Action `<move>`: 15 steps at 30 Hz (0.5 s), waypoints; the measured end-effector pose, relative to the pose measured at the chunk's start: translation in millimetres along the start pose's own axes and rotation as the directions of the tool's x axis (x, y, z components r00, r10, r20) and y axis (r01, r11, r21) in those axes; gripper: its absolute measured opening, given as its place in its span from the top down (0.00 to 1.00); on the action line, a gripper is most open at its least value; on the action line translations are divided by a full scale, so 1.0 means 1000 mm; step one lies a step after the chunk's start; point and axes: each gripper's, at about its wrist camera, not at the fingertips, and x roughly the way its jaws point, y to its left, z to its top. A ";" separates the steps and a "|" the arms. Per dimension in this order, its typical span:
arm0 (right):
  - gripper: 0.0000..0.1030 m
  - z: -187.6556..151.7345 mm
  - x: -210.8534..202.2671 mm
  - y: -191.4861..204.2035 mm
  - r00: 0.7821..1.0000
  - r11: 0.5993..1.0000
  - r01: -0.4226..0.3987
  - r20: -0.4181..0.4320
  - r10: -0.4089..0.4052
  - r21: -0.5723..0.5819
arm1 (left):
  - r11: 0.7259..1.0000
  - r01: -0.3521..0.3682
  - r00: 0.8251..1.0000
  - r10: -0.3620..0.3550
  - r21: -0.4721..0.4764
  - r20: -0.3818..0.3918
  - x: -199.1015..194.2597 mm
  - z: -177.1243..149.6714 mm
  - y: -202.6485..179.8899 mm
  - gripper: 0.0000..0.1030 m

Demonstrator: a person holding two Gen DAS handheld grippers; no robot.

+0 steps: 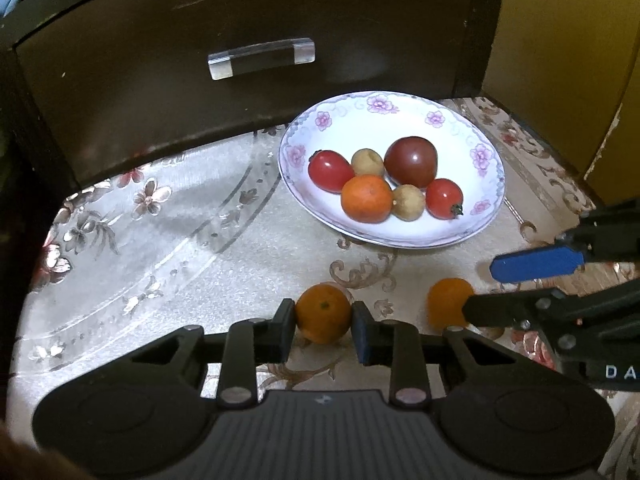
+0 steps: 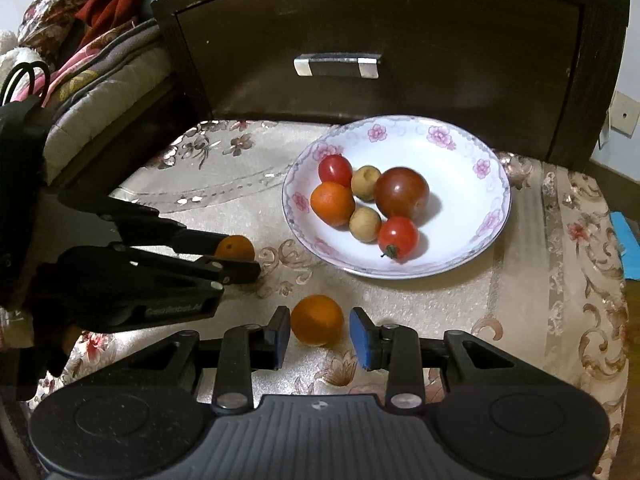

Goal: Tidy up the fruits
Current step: 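Grasp a tangerine with the right tool while the left tool grasps the other tangerine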

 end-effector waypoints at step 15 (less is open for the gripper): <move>0.73 -0.013 -0.003 -0.013 1.000 1.000 -0.008 -0.024 0.009 0.024 | 0.995 0.093 0.996 -0.093 -0.020 0.005 -0.007 -0.006 -0.013 0.63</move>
